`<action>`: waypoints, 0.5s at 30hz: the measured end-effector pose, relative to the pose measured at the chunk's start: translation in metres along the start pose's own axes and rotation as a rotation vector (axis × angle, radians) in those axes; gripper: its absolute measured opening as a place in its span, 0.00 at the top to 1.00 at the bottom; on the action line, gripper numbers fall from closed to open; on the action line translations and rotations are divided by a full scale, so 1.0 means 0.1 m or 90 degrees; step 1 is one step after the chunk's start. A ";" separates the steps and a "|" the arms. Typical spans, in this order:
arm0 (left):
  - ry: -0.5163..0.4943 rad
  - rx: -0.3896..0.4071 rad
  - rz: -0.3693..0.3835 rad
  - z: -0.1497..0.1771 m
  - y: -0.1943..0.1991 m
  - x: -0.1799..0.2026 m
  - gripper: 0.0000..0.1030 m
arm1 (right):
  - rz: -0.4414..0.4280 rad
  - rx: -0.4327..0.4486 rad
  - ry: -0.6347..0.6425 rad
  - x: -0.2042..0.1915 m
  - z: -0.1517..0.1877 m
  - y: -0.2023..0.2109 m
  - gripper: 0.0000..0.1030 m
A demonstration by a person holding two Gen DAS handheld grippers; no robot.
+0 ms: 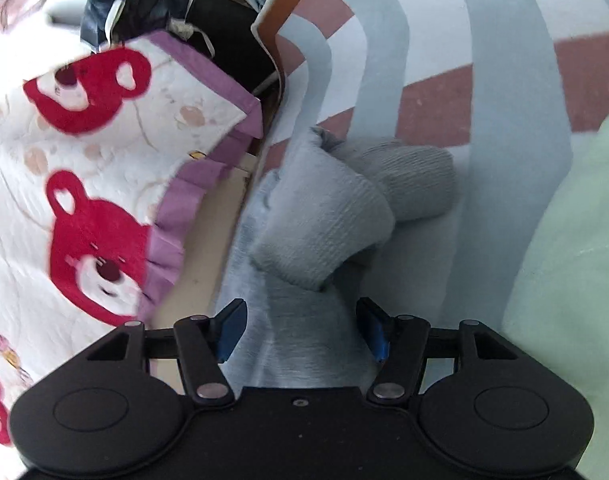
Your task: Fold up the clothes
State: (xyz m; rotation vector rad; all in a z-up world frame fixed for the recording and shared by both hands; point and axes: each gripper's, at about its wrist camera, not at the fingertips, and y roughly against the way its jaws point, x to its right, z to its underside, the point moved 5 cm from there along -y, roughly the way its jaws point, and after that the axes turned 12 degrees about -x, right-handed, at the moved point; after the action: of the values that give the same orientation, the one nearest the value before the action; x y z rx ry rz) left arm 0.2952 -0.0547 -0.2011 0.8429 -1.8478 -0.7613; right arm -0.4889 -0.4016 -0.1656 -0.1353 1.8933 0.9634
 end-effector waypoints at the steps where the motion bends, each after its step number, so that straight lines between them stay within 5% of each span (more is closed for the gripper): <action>1: -0.033 0.001 -0.014 0.01 -0.02 0.05 0.56 | 0.025 0.002 0.021 0.01 0.00 -0.01 0.36; 5: -0.164 0.030 -0.109 0.10 -0.12 0.29 0.59 | 0.039 0.028 0.045 0.00 0.01 -0.10 0.27; 6: -0.192 0.042 -0.137 0.11 -0.15 0.35 0.81 | 0.044 0.037 0.057 -0.04 0.01 -0.17 0.27; 7: -0.215 0.053 -0.153 0.10 -0.17 0.40 0.89 | 0.062 0.046 0.080 -0.11 -0.01 -0.24 0.27; 8: -0.238 0.064 -0.169 0.08 -0.19 0.44 0.90 | 0.089 0.050 0.106 -0.19 -0.03 -0.32 0.31; 9: -0.254 0.080 -0.178 0.05 -0.15 0.50 0.91 | 0.110 0.051 0.137 -0.30 -0.06 -0.36 0.66; 10: -0.260 0.103 -0.177 0.00 -0.03 0.55 0.91 | 0.119 0.047 0.178 -0.46 -0.10 -0.33 0.80; 15: -0.286 0.215 -0.153 -0.15 0.79 0.82 0.91 | 0.145 0.035 0.408 -1.39 -0.27 -0.03 0.84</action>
State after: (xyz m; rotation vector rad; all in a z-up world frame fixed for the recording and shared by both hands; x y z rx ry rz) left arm 0.2647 -0.0781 -0.0930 1.1990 -2.3454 -0.8513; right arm -0.4342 -0.4633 -0.0502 -0.2175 2.5640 1.1045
